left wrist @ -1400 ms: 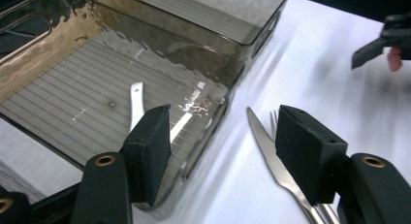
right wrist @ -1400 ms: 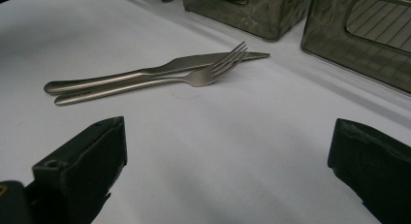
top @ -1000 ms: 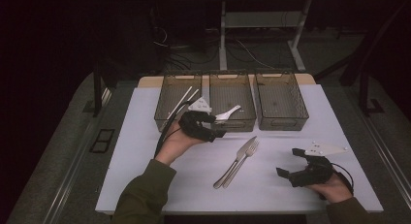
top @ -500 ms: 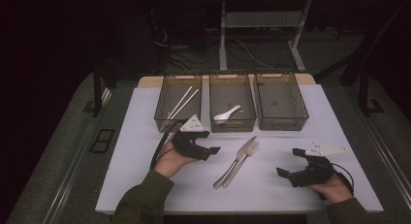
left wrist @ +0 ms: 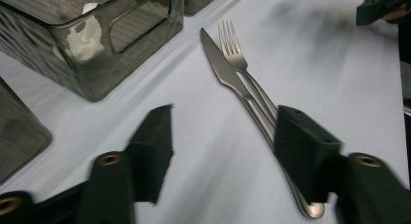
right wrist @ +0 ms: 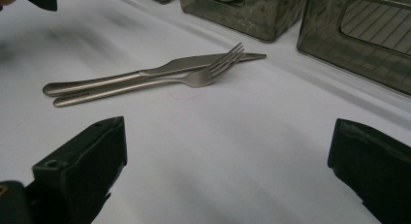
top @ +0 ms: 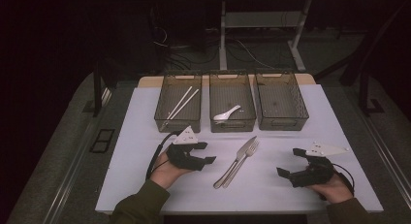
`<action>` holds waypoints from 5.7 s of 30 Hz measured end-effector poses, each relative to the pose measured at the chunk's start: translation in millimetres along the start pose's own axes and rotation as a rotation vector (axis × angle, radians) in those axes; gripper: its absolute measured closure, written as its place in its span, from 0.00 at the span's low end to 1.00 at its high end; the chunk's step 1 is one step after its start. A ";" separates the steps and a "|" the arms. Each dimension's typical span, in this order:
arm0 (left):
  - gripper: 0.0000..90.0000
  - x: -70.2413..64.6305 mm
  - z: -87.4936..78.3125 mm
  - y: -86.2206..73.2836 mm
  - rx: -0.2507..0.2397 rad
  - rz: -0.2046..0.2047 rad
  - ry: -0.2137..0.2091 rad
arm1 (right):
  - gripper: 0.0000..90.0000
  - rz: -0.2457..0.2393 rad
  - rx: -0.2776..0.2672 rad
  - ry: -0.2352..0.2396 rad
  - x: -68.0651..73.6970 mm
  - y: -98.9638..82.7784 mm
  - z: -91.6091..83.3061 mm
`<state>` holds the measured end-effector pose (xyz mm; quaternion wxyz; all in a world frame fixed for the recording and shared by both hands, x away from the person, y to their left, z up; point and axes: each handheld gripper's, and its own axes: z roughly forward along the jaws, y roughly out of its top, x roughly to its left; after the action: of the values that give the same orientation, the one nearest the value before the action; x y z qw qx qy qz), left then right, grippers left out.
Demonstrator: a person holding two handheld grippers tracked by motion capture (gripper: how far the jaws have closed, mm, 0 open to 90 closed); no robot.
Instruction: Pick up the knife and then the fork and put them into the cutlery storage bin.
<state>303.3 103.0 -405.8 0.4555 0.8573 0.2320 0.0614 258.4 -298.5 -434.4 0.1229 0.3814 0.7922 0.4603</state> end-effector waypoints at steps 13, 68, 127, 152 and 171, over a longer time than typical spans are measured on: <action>0.99 -20.4 15.4 6.9 0.023 0.041 -0.130 | 0.01 -0.004 0.002 -0.001 0.2 -0.1 0.0; 0.99 -49.1 58.2 -3.3 0.260 0.136 -0.035 | 0.01 0.004 -0.004 -0.008 -0.3 -0.4 -1.4; 0.87 -13.1 83.0 6.4 0.205 0.058 0.063 | 0.01 0.008 -0.012 -0.008 -1.9 -0.4 -1.4; 0.88 -10.3 65.8 11.7 0.150 0.047 0.062 | 0.01 0.012 -0.011 -0.006 -2.0 -0.4 -1.5; 0.88 -10.0 43.4 20.6 0.054 0.032 0.045 | 0.01 0.018 -0.014 -0.001 -1.5 0.7 -1.3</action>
<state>315.3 56.0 -413.1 0.4260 0.8712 0.2302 0.0814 259.0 -300.2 -433.3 0.1217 0.3878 0.7855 0.4666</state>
